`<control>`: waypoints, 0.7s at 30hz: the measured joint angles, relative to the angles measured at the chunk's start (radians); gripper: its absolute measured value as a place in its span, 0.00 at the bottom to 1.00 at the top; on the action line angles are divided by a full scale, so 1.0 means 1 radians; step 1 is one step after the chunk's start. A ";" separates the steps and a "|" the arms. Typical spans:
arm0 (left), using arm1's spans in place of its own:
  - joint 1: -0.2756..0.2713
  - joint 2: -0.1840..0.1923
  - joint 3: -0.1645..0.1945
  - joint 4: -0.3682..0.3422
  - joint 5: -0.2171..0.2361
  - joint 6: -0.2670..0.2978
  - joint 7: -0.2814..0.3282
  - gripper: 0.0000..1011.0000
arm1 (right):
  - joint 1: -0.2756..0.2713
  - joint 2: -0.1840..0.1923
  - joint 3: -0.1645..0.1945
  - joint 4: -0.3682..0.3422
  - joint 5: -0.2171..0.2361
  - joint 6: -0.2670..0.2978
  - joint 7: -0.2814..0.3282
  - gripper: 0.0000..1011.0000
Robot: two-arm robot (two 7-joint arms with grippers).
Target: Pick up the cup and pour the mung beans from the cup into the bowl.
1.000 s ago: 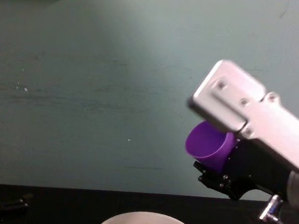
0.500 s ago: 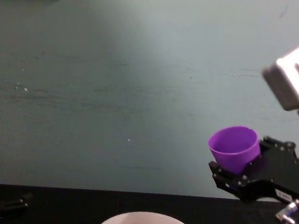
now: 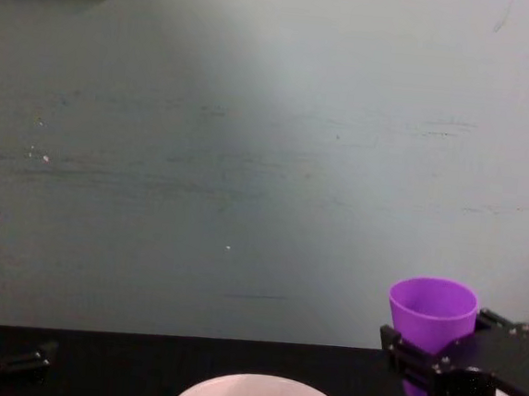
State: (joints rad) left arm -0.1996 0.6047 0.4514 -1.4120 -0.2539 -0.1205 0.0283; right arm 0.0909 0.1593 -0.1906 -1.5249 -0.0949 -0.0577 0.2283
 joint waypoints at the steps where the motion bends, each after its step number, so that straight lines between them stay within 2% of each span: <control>1: 0.000 0.000 0.000 0.000 0.000 0.000 0.000 0.99 | 0.002 -0.001 -0.001 0.014 0.010 -0.007 -0.002 0.71; 4: 0.000 0.000 0.000 0.000 0.000 0.000 0.000 0.99 | 0.006 -0.004 -0.004 0.038 0.025 -0.015 -0.006 0.71; 14: 0.000 0.000 0.000 0.000 0.000 0.000 0.000 0.99 | 0.006 -0.029 0.009 0.123 0.131 -0.050 -0.011 0.71; 21: 0.000 0.000 0.000 0.000 0.000 0.000 0.000 0.99 | 0.003 -0.028 0.004 0.143 0.157 -0.050 -0.011 0.71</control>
State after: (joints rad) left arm -0.1995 0.6047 0.4514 -1.4120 -0.2539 -0.1205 0.0283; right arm 0.0939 0.1313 -0.1870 -1.3822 0.0625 -0.1081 0.2175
